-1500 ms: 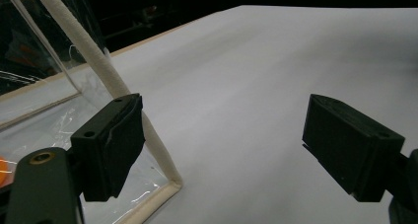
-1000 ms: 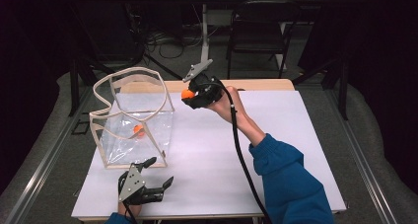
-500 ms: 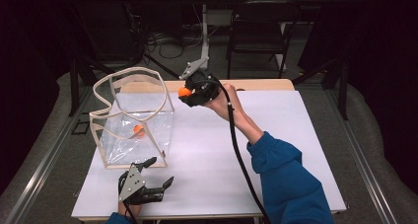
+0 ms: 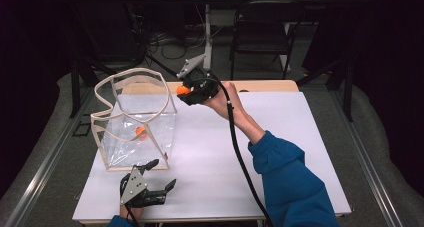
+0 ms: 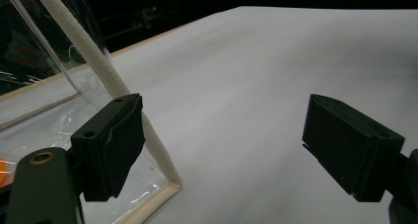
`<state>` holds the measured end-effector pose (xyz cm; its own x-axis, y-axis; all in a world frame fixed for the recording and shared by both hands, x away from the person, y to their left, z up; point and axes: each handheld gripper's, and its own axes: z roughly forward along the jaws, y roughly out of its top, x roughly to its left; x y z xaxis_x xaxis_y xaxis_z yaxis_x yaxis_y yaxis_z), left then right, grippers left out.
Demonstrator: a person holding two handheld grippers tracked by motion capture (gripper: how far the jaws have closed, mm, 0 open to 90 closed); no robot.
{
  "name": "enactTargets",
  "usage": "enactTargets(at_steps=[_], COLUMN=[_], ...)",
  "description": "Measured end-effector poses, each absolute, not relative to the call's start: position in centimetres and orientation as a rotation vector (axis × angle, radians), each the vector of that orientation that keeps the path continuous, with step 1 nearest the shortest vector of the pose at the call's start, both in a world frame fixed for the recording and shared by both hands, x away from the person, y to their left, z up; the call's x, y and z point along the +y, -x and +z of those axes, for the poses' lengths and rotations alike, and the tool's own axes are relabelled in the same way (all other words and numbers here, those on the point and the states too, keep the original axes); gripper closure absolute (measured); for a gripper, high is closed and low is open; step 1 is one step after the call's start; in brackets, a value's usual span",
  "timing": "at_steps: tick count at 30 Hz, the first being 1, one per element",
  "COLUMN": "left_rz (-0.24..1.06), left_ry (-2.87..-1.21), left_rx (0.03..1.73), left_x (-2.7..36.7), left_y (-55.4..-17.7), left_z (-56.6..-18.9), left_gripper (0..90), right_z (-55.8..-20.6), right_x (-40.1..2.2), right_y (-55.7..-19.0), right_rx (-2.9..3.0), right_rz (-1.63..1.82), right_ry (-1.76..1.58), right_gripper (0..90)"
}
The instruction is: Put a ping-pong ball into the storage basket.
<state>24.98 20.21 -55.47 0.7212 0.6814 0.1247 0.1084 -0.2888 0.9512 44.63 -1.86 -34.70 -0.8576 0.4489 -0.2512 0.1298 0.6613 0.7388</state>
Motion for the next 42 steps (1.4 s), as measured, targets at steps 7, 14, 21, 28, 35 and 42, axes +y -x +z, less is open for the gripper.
enactTargets(at_steps=[7, 14, 21, 28, 35, 42], left_rz=[0.635, 0.635, 0.636, 0.636, 0.637, 0.636], left_ry=[-1.804, -1.801, -1.802, -1.803, -1.802, -1.800], left_rx=[0.617, 0.623, 0.622, 0.622, 0.623, 0.623], left_x=[20.2, 20.2, 20.2, 20.2, 20.2, 20.2], left_y=[-25.0, -25.0, -25.0, -25.0, -25.0, -25.0], left_z=[-55.4, -55.5, -55.5, -55.5, -55.5, -55.5], left_gripper=[16.0, 16.0, 16.0, 16.0, 16.0, 16.0], right_z=[-34.4, -33.9, -33.6, -33.1, -32.7, -32.7], right_x=[-1.3, -1.0, -0.7, -0.4, 0.2, 0.9], right_y=[-44.6, -44.6, -44.5, -44.4, -44.3, -44.2], right_rx=[2.466, 2.463, 2.457, 2.454, 2.450, 2.456], right_rz=[1.061, 1.083, 1.097, 1.104, 1.114, 1.119], right_ry=[-0.447, -0.440, -0.437, -0.427, -0.409, -0.396], right_gripper=[50.6, 50.6, 50.6, 50.6, 50.6, 50.6])
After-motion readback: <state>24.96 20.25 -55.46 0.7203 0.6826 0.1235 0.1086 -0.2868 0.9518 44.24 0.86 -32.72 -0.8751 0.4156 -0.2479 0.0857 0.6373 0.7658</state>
